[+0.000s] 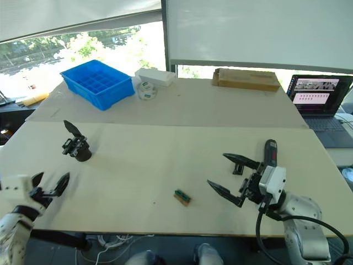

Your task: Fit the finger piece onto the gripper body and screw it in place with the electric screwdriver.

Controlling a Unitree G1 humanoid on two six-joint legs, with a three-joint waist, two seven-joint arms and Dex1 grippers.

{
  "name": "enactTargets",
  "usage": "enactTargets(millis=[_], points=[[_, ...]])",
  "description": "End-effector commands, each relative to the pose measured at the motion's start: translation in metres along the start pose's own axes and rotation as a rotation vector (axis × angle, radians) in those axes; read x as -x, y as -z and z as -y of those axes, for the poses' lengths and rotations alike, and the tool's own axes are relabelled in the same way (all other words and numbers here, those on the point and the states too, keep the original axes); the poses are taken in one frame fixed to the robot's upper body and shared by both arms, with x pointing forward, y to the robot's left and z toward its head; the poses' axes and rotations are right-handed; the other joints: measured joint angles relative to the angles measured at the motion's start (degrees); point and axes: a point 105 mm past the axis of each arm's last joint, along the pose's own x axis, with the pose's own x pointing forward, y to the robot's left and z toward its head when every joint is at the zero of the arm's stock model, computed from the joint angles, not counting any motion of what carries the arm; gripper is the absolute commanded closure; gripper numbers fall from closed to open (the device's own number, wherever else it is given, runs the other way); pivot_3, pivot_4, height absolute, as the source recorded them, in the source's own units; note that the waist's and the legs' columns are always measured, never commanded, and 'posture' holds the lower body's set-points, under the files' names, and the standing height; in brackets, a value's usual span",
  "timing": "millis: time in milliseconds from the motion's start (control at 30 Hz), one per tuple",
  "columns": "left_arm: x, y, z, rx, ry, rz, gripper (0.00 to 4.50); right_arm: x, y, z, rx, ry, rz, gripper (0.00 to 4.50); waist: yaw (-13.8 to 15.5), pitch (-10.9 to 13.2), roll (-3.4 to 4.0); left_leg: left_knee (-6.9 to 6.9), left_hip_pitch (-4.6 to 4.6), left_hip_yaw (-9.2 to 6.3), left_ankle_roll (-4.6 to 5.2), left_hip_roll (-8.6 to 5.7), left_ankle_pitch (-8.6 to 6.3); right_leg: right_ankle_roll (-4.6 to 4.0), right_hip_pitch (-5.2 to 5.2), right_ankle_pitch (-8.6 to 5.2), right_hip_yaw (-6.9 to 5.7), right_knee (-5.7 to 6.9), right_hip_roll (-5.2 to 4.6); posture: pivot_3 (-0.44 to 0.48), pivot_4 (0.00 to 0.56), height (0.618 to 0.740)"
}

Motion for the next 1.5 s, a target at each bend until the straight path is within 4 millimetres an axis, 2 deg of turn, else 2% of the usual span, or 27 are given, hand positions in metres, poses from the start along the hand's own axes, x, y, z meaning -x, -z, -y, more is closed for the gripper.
enactTargets(millis=[33, 233, 533, 900, 1000, 1033, 1067, 1167, 1233, 1333, 1367, 1433, 1500], points=[[-0.012, -0.006, -0.004, -0.038, -0.04, -0.015, 0.0, -0.006, -0.013, 0.003, 0.062, 0.004, 0.058, 0.06, -0.3, 0.0, 0.0, -0.01, 0.01, 0.01, -0.02, 0.01, 0.02, -0.01, 0.0, 0.0, 0.0, 0.0, 0.02, 0.0, 0.15, 0.74], [-0.042, -0.007, 0.013, -0.046, -0.027, -0.033, 0.0, -0.007, -0.015, 0.0, 0.071, 0.014, 0.061, 0.06, -0.3, 0.0, 0.0, -0.01, 0.01, 0.02, -0.1, 0.04, 0.06, -0.04, -0.01, -0.01, 0.0, 0.01, 0.05, 0.0, 0.15, 0.74], [-0.072, -0.004, 0.028, -0.03, -0.015, -0.039, 0.0, -0.006, -0.015, -0.003, 0.08, 0.02, 0.049, 0.06, -0.1, 0.0, -0.01, 0.0, 0.03, 0.04, -0.1, 0.03, 0.09, -0.04, 0.0, -0.01, 0.0, 0.04, 0.05, 0.0, 0.15, 0.74], [-0.091, -0.006, 0.024, -0.024, -0.015, -0.013, 0.0, -0.004, -0.014, -0.01, 0.075, -0.027, 0.038, 0.06, 0.2, 0.0, 0.05, -0.01, 0.05, 0.04, -0.09, 0.01, 0.11, -0.04, 0.01, -0.01, -0.02, 0.08, 0.03, 0.0, 0.15, 0.74], [-0.093, 0.0, 0.024, -0.042, -0.006, -0.035, 0.0, -0.004, -0.014, -0.011, 0.073, -0.029, 0.036, 0.06, 0.2, 0.0, 0.05, 0.0, 0.05, 0.04, -0.08, 0.01, 0.11, -0.04, 0.02, 0.0, -0.02, 0.11, 0.01, 0.0, 0.15, 0.74], [-0.093, 0.002, 0.025, -0.041, 0.001, -0.038, 0.55, -0.004, -0.014, -0.011, 0.073, -0.03, 0.035, 0.0, 0.2, 0.0, 0.06, 0.0, 0.06, 0.04, -0.08, 0.0, 0.11, -0.04, 0.01, 0.0, -0.02, 0.12, 0.01, 0.0, 0.15, 0.74], [-0.093, 0.003, 0.027, -0.042, 0.015, -0.04, 0.77, -0.003, -0.014, -0.011, 0.073, -0.029, 0.033, 0.0, 0.2, 0.0, 0.07, 0.0, 0.06, 0.04, -0.08, 0.0, 0.11, -0.04, 0.02, 0.0, -0.02, 0.12, 0.0, 0.0, 0.15, 0.74], [-0.093, -0.002, 0.033, -0.022, 0.054, -0.012, 2.12, 0.0, -0.013, -0.01, 0.074, -0.024, 0.023, 0.0, 0.2, -0.1, 0.09, 0.0, 0.06, 0.04, -0.08, 0.0, 0.12, -0.04, 0.02, -0.01, -0.02, 0.13, 0.0, 0.0, 0.15, 0.74], [-0.095, -0.014, 0.045, -0.007, 0.11, 0.04, 2.12, 0.002, -0.013, -0.009, 0.075, -0.02, 0.017, 0.0, 0.2, -0.1, 0.09, 0.0, 0.06, 0.04, -0.07, -0.01, 0.12, -0.04, 0.02, -0.01, -0.02, 0.11, -0.01, 0.0, 0.15, 0.74], [-0.09, -0.05, 0.087, -0.107, 0.303, 0.179, 2.12, 0.009, -0.014, -0.011, 0.081, -0.023, 0.0, 0.0, 0.5, 0.0, 0.05, 0.03, -0.05, 0.02, -0.06, -0.03, 0.12, -0.02, 0.01, -0.01, -0.08, 0.06, -0.05, 0.0, 0.15, 0.74], [-0.084, -0.059, 0.107, -0.153, 0.402, 0.216, 2.12, 0.014, -0.016, -0.011, 0.082, -0.028, -0.012, 0.0, 0.5, 0.0, 0.03, 0.04, -0.08, 0.0, -0.04, -0.07, 0.13, 0.01, 0.01, -0.01, -0.13, 0.04, -0.09, 0.0, 0.15, 0.74], [-0.069, -0.065, 0.138, -0.168, 0.542, 0.234, 2.12, 0.03, -0.014, -0.026, 0.105, -0.127, -0.068, 0.0, 0.7, 0.0, -0.04, 0.06, -0.18, 0.0, 0.0, -0.11, 0.13, 0.05, -0.02, 0.01, -0.15, -0.02, -0.12, 0.0, 0.15, 0.74], [-0.06, -0.064, 0.157, -0.17, 0.628, 0.23, 2.12, 0.042, -0.013, -0.034, 0.089, -0.164, -0.099, 0.0, 0.5, 0.0, -0.05, 0.05, -0.12, -0.03, 0.07, -0.15, 0.09, 0.17, 0.02, -0.04, -0.12, -0.05, -0.12, 0.0, 0.15, 0.74]])
